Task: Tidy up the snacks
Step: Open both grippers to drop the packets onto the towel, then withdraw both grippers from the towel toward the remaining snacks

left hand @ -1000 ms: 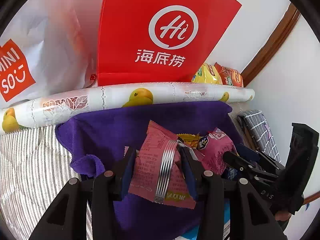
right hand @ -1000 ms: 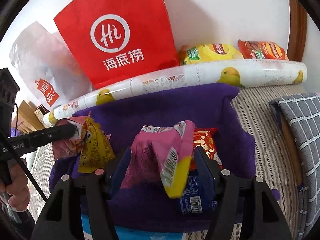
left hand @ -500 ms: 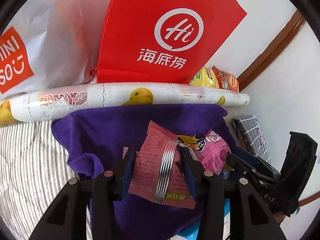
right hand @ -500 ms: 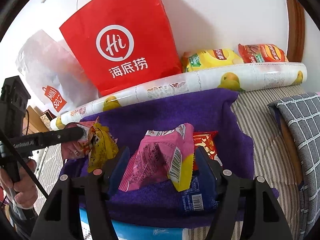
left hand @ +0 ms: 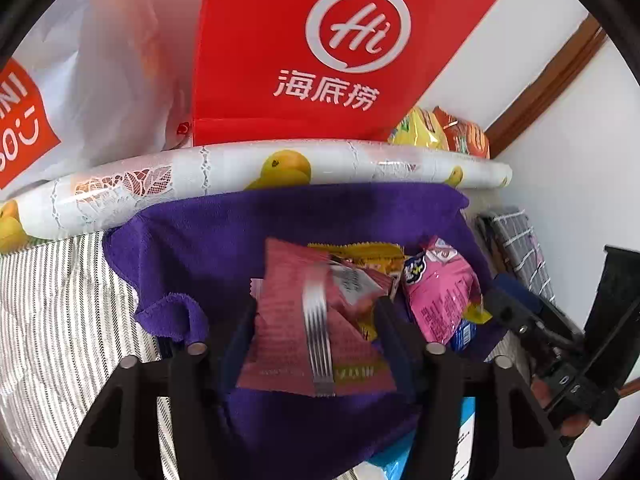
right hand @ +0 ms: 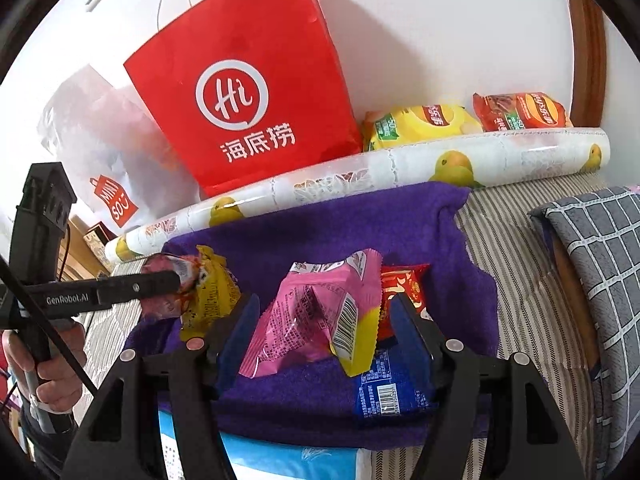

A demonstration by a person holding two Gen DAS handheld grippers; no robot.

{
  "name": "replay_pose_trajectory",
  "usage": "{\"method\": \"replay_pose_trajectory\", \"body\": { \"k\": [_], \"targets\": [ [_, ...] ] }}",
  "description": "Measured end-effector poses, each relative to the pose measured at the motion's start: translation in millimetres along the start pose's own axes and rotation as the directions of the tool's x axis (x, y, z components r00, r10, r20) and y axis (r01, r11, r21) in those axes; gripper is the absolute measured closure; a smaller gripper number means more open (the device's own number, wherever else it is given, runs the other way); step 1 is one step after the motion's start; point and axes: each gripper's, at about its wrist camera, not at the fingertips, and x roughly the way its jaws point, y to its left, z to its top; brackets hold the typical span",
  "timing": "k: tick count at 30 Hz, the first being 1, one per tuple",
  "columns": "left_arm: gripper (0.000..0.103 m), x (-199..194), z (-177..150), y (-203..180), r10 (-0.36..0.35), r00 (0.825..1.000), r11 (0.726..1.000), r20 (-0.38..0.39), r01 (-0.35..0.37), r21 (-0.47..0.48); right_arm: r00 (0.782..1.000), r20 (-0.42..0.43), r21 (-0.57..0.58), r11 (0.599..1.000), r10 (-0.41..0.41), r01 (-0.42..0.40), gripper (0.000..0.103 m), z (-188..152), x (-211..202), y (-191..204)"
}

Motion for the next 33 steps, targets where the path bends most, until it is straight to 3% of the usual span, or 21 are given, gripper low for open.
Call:
{"method": "replay_pose_trajectory", "body": {
  "k": [6, 11, 16, 21, 25, 33],
  "targets": [
    [0.031, -11, -3, -19, 0.036, 0.999, 0.997, 0.010, -0.036, 0.064, 1.000, 0.024, 0.010, 1.000, 0.009, -0.009, 0.036, -5, -20, 5],
    [0.023, -34, -6, -32, 0.017, 0.998, 0.994, 0.060, -0.024, 0.109, 0.999, 0.032, 0.001, 1.000, -0.013, 0.013, 0.036, -23, -42, 11],
    [0.023, -55, -9, -46, 0.016, 0.995, 0.990, 0.101, -0.030, 0.139, 0.999, 0.034, -0.010, 0.999, -0.036, 0.036, 0.036, -40, -64, 18],
    [0.023, -73, -27, -48, -0.065, 0.993, 0.995, 0.101, 0.057, 0.077, 0.997, 0.043, -0.051, 0.996, -0.068, 0.070, 0.036, -58, -92, 29],
    [0.024, -93, -52, -49, -0.056, 0.992, 0.997, 0.111, 0.050, 0.050, 0.996, 0.054, -0.046, 0.996, -0.069, 0.071, 0.036, -75, -112, 33],
    [0.025, -137, -108, -38, -0.028, 0.988, 1.000, 0.152, 0.029, -0.004, 0.999, -0.030, -0.077, 0.997, -0.010, 0.008, 0.036, -124, -133, 43]
  ]
}}
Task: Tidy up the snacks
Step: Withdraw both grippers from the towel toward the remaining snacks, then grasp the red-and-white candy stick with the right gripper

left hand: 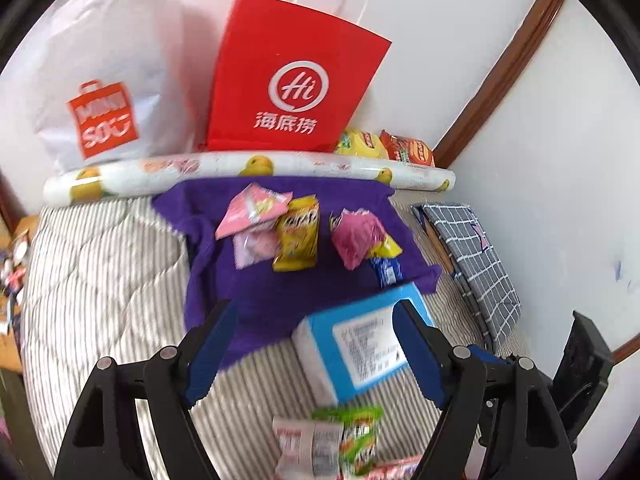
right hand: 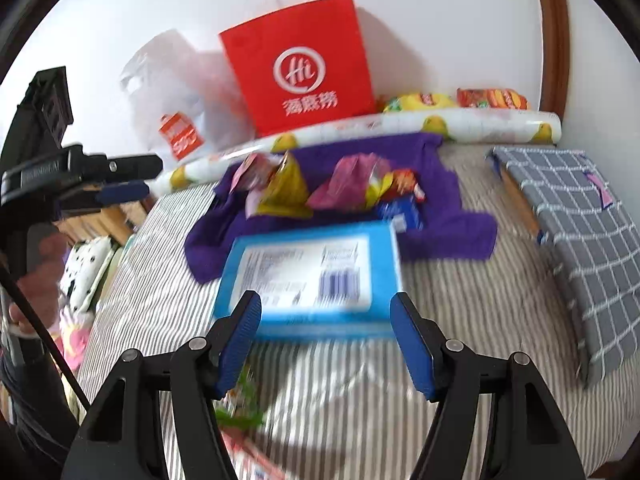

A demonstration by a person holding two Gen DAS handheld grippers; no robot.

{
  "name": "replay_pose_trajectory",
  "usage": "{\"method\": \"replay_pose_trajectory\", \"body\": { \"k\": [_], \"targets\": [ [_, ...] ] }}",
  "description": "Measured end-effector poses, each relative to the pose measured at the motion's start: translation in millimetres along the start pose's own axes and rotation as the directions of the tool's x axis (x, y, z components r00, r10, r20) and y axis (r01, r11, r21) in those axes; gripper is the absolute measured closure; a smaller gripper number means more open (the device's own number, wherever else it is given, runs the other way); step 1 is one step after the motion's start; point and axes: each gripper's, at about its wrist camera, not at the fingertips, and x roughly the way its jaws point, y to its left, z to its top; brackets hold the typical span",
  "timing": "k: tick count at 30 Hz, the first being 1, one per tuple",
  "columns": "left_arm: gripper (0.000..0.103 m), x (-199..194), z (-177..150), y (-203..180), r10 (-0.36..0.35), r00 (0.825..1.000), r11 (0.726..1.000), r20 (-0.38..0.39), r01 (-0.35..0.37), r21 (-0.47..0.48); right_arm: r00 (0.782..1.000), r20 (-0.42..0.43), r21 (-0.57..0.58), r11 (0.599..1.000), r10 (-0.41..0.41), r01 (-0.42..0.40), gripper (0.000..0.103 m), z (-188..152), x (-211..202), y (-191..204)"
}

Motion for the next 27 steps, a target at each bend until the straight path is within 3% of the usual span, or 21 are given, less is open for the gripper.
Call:
{"method": "replay_pose_trajectory", "body": {
  "k": [4, 13, 27],
  "targets": [
    [0.026, -13, -18, 6, 0.018, 1.000, 0.999, 0.003, -0.017, -0.031, 0.998, -0.033, -0.001, 0.999, 0.052, -0.052, 0.050, -27, -8, 7],
    [0.026, -44, -55, 10, 0.043, 0.999, 0.998, 0.021, -0.042, -0.049, 0.986, -0.107, -0.166, 0.975, 0.131, -0.147, 0.053, -70, -8, 52],
    [0.026, -59, -90, 24, 0.048, 0.999, 0.997, 0.007, -0.047, -0.058, 0.950, -0.274, -0.225, 0.950, 0.150, -0.214, 0.069, -114, 33, 70]
  ]
}}
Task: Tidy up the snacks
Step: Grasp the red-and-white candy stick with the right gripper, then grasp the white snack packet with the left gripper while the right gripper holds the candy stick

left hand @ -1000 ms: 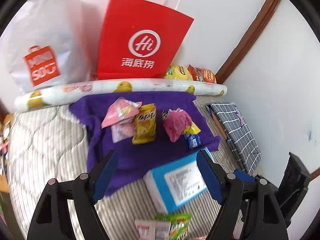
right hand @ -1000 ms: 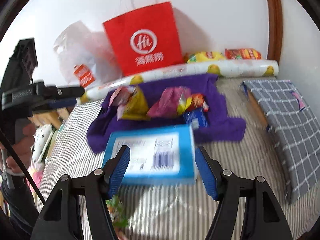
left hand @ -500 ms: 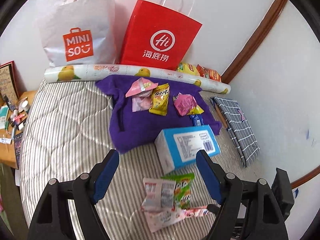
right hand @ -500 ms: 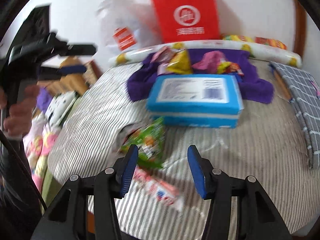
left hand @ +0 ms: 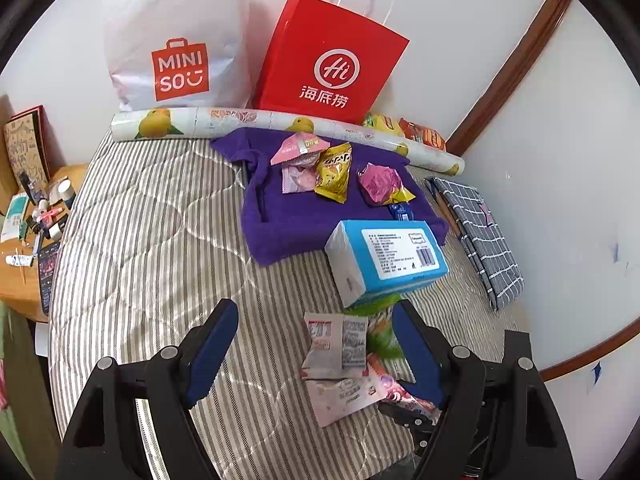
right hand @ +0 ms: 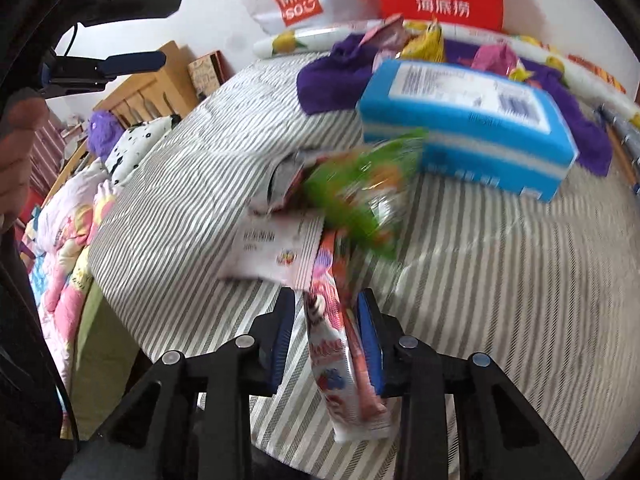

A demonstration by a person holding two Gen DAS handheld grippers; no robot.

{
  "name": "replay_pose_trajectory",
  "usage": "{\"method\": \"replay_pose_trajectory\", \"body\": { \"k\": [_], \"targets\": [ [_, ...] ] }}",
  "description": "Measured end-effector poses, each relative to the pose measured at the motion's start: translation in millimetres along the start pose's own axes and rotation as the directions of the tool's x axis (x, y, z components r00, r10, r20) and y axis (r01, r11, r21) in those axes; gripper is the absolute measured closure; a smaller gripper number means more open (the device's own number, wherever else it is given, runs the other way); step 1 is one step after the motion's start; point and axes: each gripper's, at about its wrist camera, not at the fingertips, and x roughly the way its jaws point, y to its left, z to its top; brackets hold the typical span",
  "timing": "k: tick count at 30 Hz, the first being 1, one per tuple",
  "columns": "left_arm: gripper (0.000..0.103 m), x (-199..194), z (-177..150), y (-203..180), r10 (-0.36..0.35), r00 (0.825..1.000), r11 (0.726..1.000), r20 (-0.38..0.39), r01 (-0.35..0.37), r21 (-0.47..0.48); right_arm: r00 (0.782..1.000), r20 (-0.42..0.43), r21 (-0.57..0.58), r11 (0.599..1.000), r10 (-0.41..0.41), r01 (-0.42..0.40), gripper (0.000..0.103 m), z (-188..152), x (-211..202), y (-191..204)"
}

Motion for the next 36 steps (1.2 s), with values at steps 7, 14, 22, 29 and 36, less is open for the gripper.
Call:
{"method": "replay_pose_trajectory", "body": {
  "k": [7, 14, 22, 29, 36],
  "targets": [
    [0.026, 6, -7, -1, -0.006, 1.000, 1.000, -0.019, 0.006, -0.010, 1.000, 0.028, 0.035, 0.999, -0.006, 0.005, 0.069, -6, 1, 3],
    [0.026, 24, -17, -13, 0.009, 0.999, 1.000, -0.054, -0.007, 0.022, 0.986, 0.085, 0.026, 0.990, -0.141, 0.139, 0.084, -12, -6, 2],
    [0.026, 73, -33, -25, 0.038, 0.989, 0.999, -0.139, -0.036, 0.022, 0.959, 0.170, 0.171, 0.966, -0.225, 0.196, 0.083, -29, -53, -46],
    [0.026, 112, -44, -34, 0.073, 0.977, 0.997, -0.203, -0.071, 0.014, 0.936, 0.206, 0.246, 0.941, -0.284, 0.232, 0.083, -42, -75, -75],
    [0.026, 140, -50, -52, 0.178, 0.964, 0.983, -0.200, -0.167, 0.069, 0.923, 0.181, 0.347, 0.900, -0.339, 0.263, 0.083, -46, -68, -115]
  ]
}}
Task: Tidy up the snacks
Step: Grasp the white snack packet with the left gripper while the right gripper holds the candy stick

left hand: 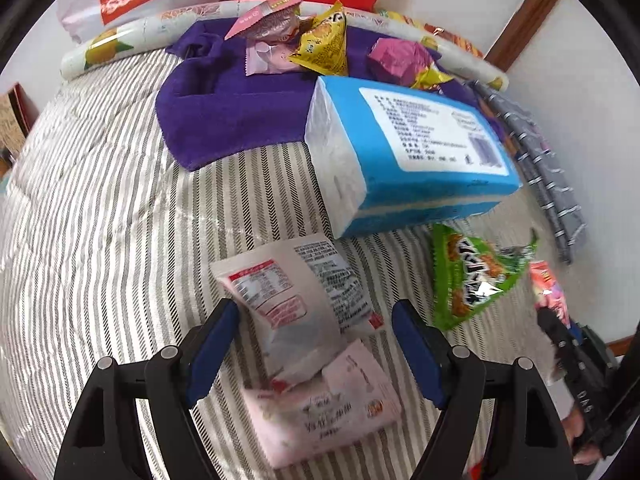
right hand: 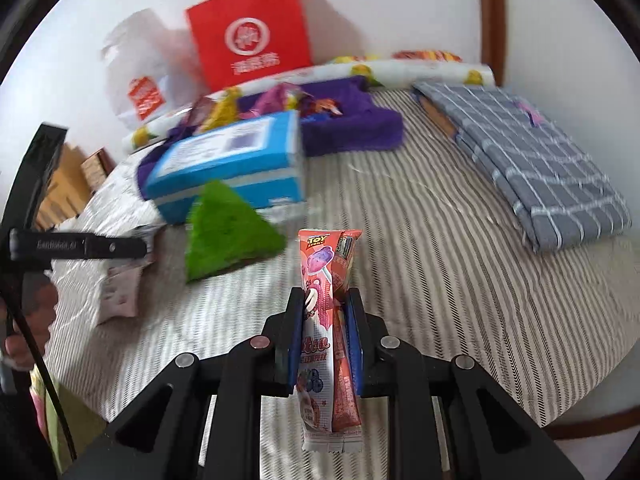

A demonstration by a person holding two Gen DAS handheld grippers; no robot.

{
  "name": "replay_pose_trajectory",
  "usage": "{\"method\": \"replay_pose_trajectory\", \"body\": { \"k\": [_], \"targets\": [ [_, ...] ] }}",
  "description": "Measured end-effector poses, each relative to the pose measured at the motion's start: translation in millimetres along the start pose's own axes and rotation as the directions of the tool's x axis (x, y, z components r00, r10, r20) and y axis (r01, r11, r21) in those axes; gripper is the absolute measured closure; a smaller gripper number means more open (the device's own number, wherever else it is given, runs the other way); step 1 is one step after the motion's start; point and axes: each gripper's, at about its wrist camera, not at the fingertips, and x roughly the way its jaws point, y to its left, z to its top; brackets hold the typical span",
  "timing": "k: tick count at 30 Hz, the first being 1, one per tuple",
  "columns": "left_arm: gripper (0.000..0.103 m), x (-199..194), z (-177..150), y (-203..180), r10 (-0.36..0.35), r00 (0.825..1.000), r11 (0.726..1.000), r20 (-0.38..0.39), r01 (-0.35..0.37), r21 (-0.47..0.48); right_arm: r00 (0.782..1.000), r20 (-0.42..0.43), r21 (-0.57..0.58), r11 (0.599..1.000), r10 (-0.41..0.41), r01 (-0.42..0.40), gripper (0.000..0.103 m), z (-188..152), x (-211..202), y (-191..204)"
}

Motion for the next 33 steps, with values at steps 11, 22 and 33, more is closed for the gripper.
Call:
{"method": "replay_pose_trajectory", "body": {
  "k": [11, 22, 33],
  "targets": [
    [0.049, 2, 6, -6, 0.085, 0.995, 0.995, 0.042, -0.088, 0.055, 1.000, -0.011, 0.040, 0.999, 0.004, -0.004, 0.082, -2, 21, -9],
    [0.050, -15, -4, 15, 0.006, 0.999, 1.000, 0.046, -0.007, 0.014, 1.000, 0.002, 0.062, 0.998, 0.016, -0.016, 0.082, 4, 10, -9],
    [0.050, -40, -1, 20, -0.047, 0.994, 0.999, 0.098, 0.047, 0.002, 0.999, 0.038, 0.037, 0.999, 0.004, -0.005, 0.082, 25, -11, 2]
  ]
}}
